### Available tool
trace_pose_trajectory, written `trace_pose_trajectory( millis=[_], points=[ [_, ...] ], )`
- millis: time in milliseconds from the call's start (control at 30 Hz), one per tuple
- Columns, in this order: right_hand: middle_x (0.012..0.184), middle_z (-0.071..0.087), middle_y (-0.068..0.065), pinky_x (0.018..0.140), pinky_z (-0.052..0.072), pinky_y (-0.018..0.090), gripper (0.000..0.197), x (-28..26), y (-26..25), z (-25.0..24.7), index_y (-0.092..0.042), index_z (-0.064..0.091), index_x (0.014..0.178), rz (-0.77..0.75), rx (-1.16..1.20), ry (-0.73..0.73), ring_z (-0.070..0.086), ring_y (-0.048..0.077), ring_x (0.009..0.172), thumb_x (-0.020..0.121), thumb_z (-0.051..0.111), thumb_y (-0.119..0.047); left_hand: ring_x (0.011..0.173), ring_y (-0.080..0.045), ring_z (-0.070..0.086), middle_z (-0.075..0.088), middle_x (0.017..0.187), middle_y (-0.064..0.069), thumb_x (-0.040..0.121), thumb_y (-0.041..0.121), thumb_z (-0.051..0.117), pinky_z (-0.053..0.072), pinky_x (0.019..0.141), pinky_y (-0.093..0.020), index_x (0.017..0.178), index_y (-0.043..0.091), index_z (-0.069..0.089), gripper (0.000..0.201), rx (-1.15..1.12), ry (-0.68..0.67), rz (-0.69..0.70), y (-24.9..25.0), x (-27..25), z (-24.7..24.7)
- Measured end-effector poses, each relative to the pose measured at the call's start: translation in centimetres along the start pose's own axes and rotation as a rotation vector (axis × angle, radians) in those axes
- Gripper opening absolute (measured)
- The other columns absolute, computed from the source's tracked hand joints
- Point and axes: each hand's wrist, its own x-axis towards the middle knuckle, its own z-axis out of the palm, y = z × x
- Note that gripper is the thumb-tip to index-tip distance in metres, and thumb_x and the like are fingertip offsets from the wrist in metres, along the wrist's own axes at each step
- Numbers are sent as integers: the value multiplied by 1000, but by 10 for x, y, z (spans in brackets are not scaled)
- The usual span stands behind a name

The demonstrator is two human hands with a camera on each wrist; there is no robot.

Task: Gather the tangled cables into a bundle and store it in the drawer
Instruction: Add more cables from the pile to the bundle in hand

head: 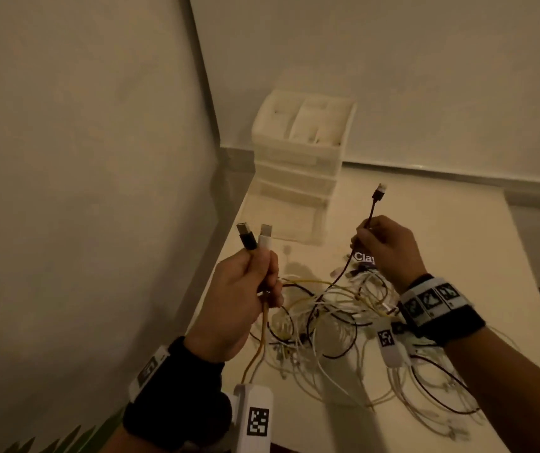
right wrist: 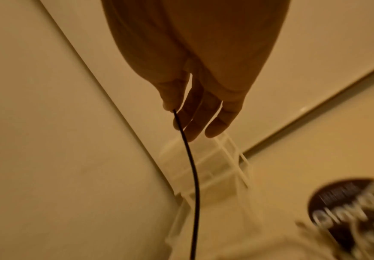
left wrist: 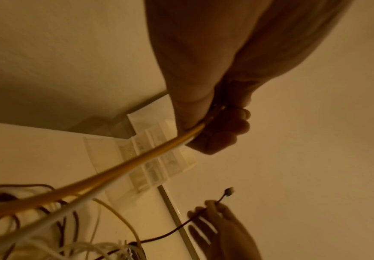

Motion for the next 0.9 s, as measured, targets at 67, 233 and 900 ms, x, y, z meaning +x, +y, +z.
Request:
trace_pose_trajectory(
  millis=[67,233,900],
  points=[
    [78,68,15,77,59,51,9,-6,-30,-22,-12,64,91,-60,97,99,72,29,75,94,56,-8,58,-19,45,45,65,-5,92,31,48,42,55,-31,78,7,57,29,15,-28,39,1,0,10],
    [75,60,14,68,60,41,11,-43,-97,-62,-12,65,97,-226,194,58,67,28,63,96,54,-9,48,-14,31,44,62,-4,97,27,46,25,45,-27,81,7,59,28,24,-50,67,4,1,36],
    [61,60,-15,53,45,22,11,-157,-77,2,-31,64,89,-408,-180,51,59,8,56,92,54,-36,60,-14,40,48,71,-5,105,30,34,36,59,-30,76,13,49,36,301,29,291,0,-11,84]
  ],
)
